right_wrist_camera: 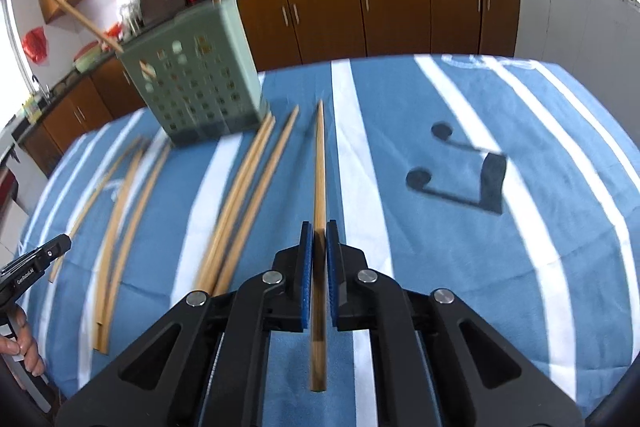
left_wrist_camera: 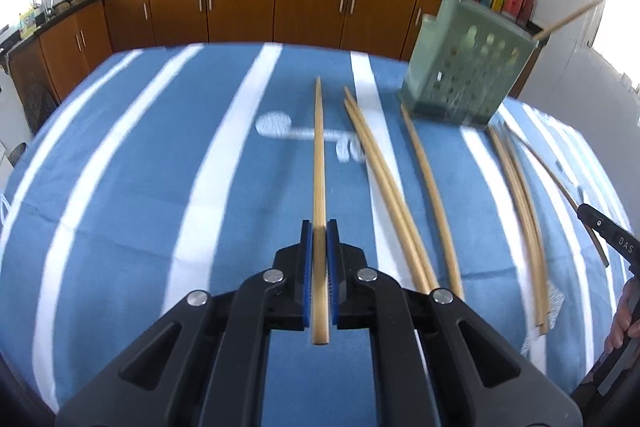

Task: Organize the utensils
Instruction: 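Lift the left tool's chopstick toward the green basket while the right tool carries its own, then drop the left tool's chopstick into the basket and open while the right tool releases its own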

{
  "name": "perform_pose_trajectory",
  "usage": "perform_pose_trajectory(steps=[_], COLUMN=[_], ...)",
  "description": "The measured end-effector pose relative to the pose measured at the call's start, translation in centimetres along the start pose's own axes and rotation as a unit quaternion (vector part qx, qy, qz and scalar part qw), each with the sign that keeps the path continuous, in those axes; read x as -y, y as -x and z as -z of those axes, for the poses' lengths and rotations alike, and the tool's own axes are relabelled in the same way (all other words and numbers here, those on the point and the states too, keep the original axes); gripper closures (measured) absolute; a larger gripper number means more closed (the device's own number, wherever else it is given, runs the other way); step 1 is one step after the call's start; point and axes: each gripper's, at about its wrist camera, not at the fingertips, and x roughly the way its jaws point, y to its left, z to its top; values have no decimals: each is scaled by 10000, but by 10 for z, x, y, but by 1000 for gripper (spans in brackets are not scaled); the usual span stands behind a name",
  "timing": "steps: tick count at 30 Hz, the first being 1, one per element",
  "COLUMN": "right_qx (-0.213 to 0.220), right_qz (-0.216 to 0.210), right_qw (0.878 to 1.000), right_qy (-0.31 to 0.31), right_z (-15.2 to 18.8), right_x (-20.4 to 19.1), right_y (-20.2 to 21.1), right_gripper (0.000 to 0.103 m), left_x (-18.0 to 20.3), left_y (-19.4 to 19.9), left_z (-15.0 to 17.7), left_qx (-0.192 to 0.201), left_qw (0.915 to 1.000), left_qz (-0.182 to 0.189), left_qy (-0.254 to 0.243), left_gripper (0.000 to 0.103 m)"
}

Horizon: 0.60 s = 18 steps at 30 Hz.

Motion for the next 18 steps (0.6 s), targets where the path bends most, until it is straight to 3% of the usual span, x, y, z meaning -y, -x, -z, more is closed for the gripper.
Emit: perform_pose_trajectory(steps=[13, 18], right_qx=[1036, 1203], right_qz=[-159, -167], right_qw=[9944, 9924], right_qy=[-163, -196], right_z=[-35, -41], right_x=[3, 5], right_y=[55, 63], right_gripper=[95, 95], left_x=[4, 6], left_y=[81, 92], left_z=[-42, -51], left_qx=[1281, 1473], left_qw=[9917, 9890], left_qz=[127, 124], left_qy=[49, 50], left_gripper=[95, 95])
